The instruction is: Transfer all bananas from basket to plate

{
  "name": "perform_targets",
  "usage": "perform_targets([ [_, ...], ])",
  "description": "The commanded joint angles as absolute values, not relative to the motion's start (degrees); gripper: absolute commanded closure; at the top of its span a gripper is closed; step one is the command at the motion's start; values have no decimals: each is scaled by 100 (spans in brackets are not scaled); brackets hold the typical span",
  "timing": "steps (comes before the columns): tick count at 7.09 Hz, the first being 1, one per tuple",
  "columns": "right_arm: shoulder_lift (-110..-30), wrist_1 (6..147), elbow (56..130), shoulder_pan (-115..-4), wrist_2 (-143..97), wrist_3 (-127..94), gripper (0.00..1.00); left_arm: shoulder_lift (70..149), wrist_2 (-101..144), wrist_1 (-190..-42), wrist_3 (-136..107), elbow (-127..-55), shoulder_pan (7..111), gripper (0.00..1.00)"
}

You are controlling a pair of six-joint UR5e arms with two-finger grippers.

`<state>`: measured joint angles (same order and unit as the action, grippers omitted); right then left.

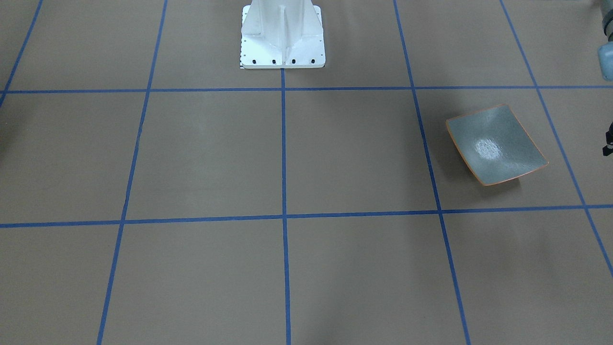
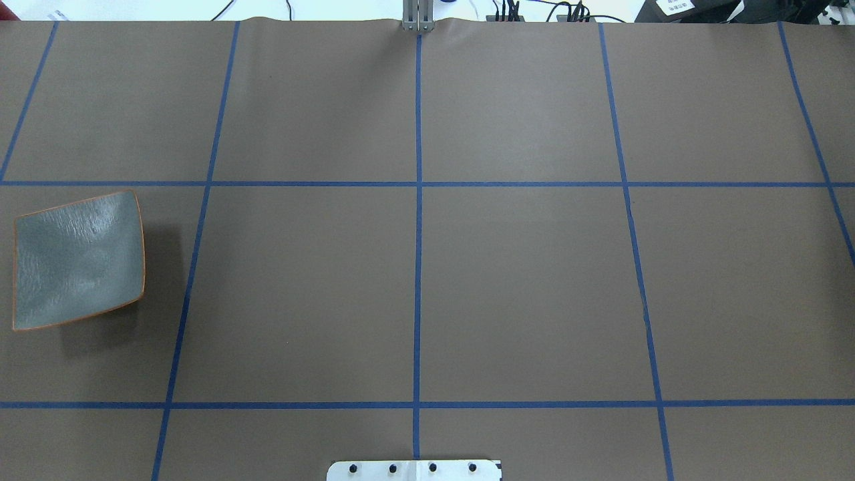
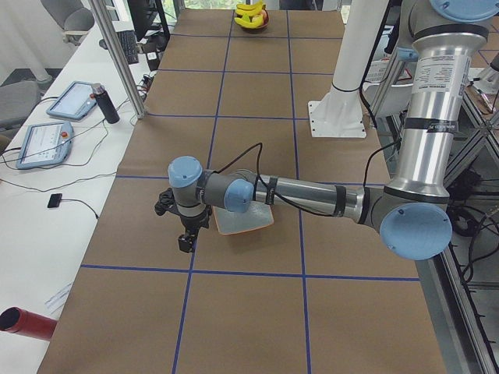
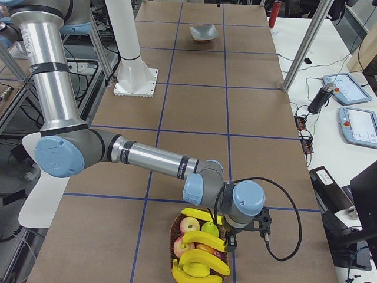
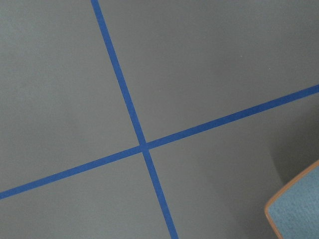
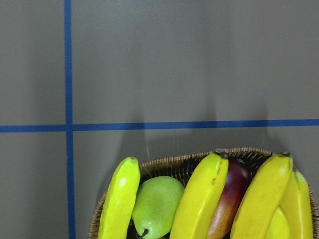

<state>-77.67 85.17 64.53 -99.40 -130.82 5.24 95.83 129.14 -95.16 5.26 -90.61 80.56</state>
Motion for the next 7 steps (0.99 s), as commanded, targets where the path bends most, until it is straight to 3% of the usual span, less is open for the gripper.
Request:
perform_targets([
  [1, -7726, 7029, 5488, -9993, -13078, -847, 0, 9685, 12911, -9519, 545, -8939, 7998, 0],
  [7, -7365, 6917, 4799, -9941, -12587, -1521, 0, 9861, 12902, -9510, 545, -8886, 7937, 0],
])
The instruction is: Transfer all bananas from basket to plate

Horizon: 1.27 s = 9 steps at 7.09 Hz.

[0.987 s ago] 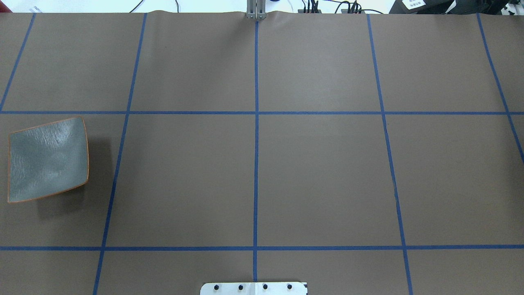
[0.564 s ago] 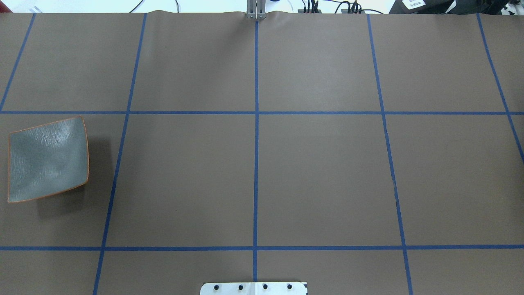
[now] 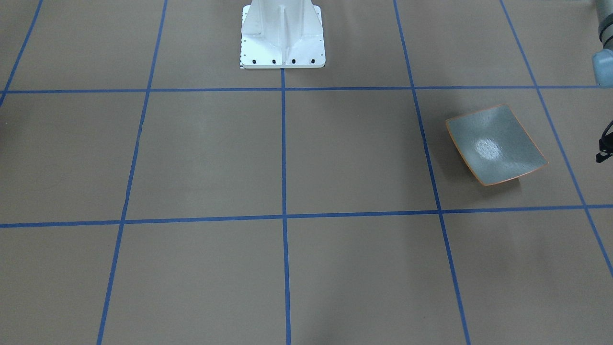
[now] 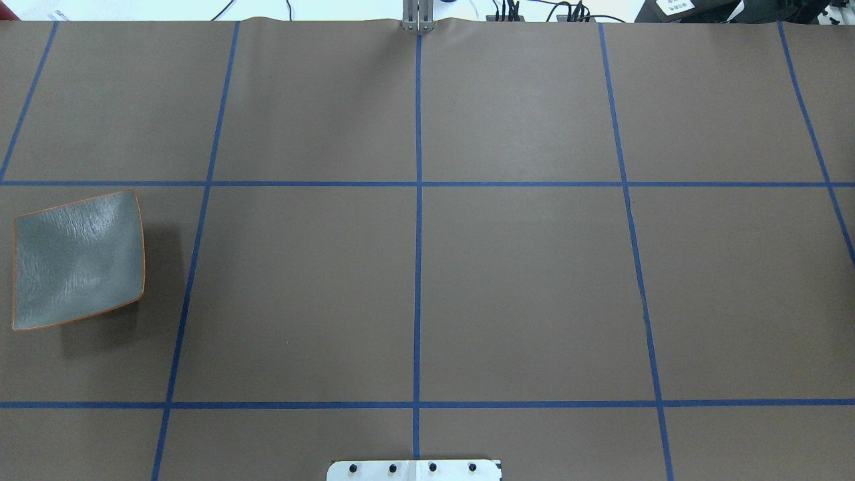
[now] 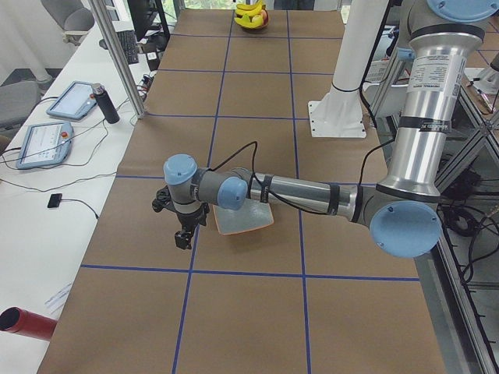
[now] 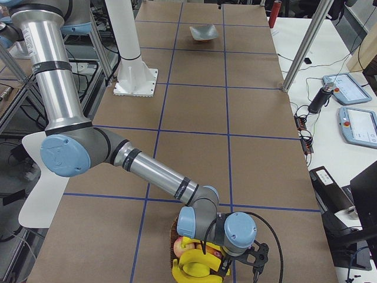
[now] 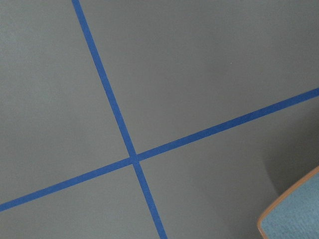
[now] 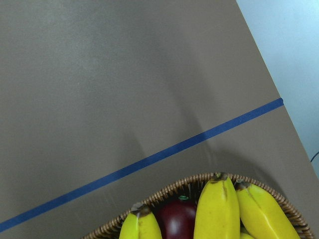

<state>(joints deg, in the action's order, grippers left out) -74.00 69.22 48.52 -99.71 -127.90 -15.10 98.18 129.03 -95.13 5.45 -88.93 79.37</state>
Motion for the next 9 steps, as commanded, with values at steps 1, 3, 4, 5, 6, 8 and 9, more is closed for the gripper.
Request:
perform_targets([
  [1, -7357, 6891, 4686, -9914, -12586, -1512, 0, 9870, 12902, -9510, 536, -8894, 7937, 0],
  [3, -7200, 6505, 4273, -9827, -12568, -1521, 0, 9940, 12902, -9501, 536, -8886, 7937, 0],
  [4, -7181, 6495, 4237, -9774, -12568, -1521, 0, 9949, 12902, -9501, 536, -8886, 7937, 0],
  [5, -7181, 6460, 4184, -9739, -12568, -1521, 0, 9941, 12902, -9501, 536, -8886, 7937, 0],
  [6, -7189, 6373, 4123, -9695, -12568, -1521, 0, 9940, 12902, -9501, 545, -8860, 7928, 0],
  [8, -7242, 6215, 4087, -9659, -12333, -1512, 0, 9940, 12902, -9510, 545, -8842, 7928, 0],
  [9, -7251, 6179, 4087, -9659, -12296, -1512, 0, 9949, 12902, -9510, 545, -8842, 7919, 0],
])
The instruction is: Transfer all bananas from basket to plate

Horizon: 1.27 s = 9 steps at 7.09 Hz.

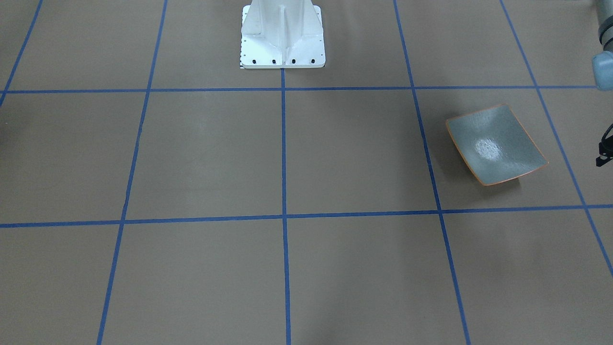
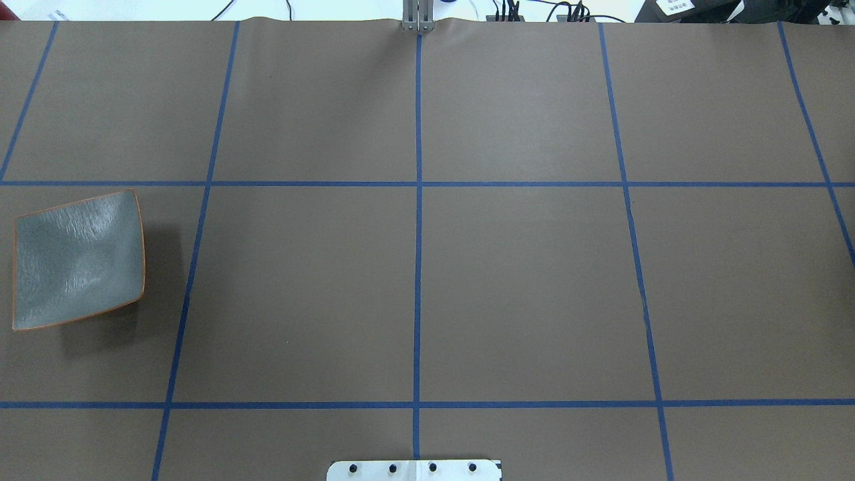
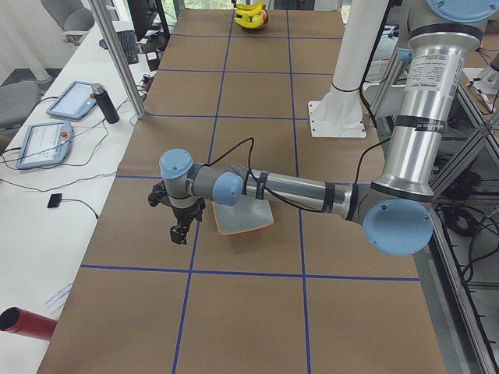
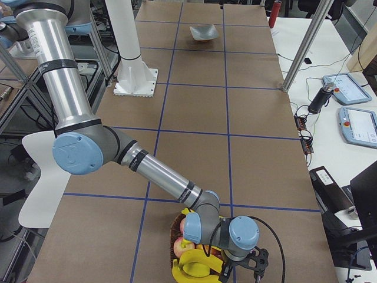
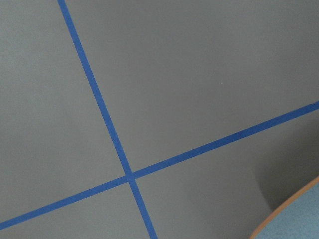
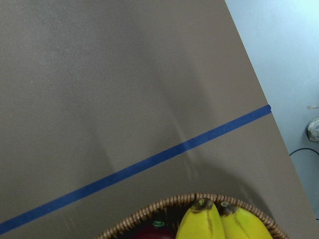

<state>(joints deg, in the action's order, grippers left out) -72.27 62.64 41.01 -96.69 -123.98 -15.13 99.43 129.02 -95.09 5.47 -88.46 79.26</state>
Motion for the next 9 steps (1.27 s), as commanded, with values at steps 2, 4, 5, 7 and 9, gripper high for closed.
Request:
perform_targets([
  [2, -7286, 6179, 4078, -9650, -12287, -1512, 0, 9941, 12902, -9510, 545, -8842, 7910, 0],
  [4, -7304, 6161, 4078, -9624, -12209, -1503, 2, 9949, 12902, -9510, 545, -8842, 7893, 0],
  [5, -7321, 6161, 4078, -9615, -12121, -1486, 4, 9941, 12902, -9510, 545, -8842, 7893, 0],
  [7, -7339, 6161, 4078, -9528, -12059, -1477, 4, 9949, 12902, -9510, 545, -8842, 7893, 0],
  [9, -7391, 6161, 4087, -9483, -12032, -1450, 7, 9940, 12902, -9510, 554, -8842, 7893, 0],
])
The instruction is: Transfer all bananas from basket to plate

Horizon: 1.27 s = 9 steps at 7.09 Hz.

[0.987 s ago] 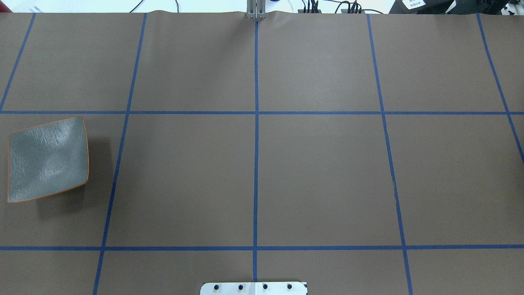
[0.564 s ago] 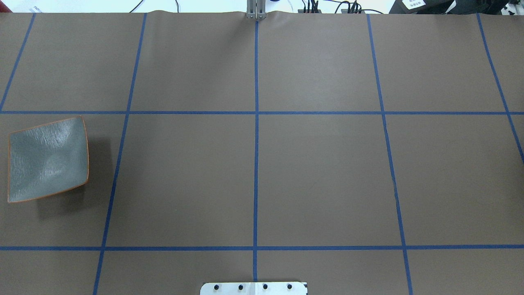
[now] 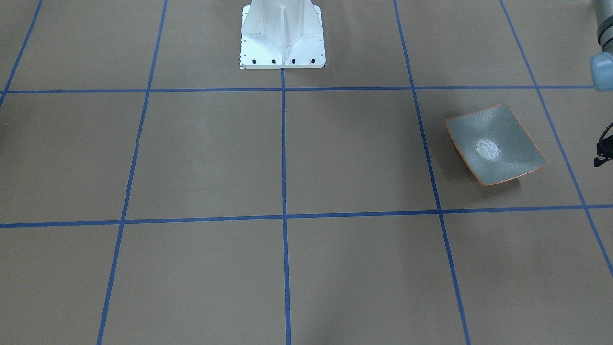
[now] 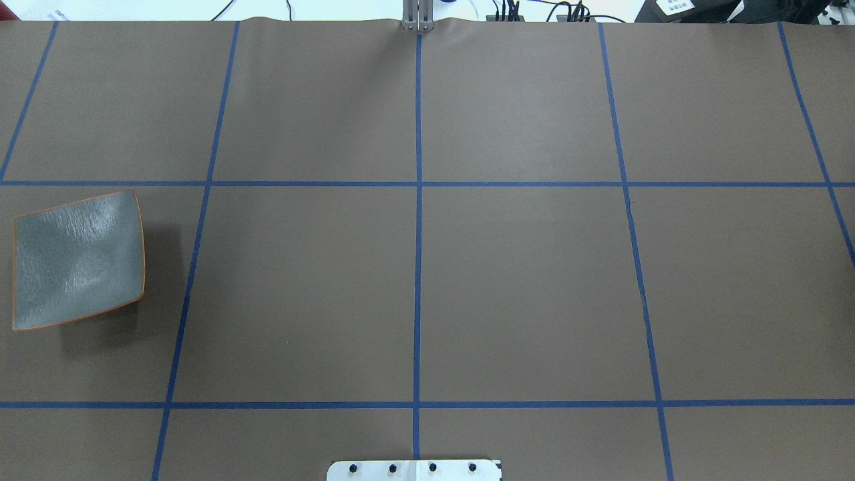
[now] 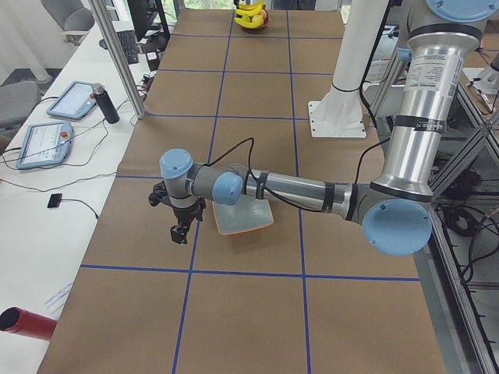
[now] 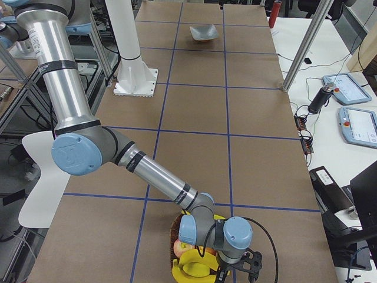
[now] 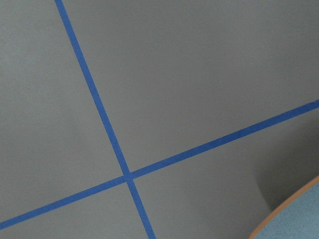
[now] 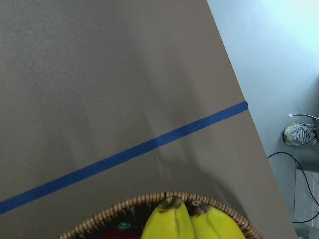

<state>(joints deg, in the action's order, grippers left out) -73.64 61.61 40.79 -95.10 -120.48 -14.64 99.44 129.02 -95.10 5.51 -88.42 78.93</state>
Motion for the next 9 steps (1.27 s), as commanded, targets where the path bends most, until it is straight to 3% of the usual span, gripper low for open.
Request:
perform_targets([
  [1, -7400, 6118, 4087, -9475, -12024, -1450, 12, 9940, 12902, -9518, 554, -8807, 7893, 0],
  [2, -7409, 6091, 4078, -9475, -12023, -1450, 15, 9940, 12902, -9519, 554, -8798, 7893, 0],
  [3, -7418, 6091, 4078, -9475, -12023, -1441, 27, 9940, 12902, -9519, 554, -8798, 7893, 0],
  [5, -7427, 5986, 4087, -9475, -12023, -1450, 59, 9940, 12902, -9510, 554, -8798, 7893, 0],
  [7, -7392, 5959, 4122, -9475, -12032, -1459, 100, 9941, 12902, -9519, 554, -8798, 7893, 0],
  [9, -7357, 5968, 4166, -9492, -12058, -1468, 100, 9949, 12902, -9510, 554, -8798, 7893, 0],
])
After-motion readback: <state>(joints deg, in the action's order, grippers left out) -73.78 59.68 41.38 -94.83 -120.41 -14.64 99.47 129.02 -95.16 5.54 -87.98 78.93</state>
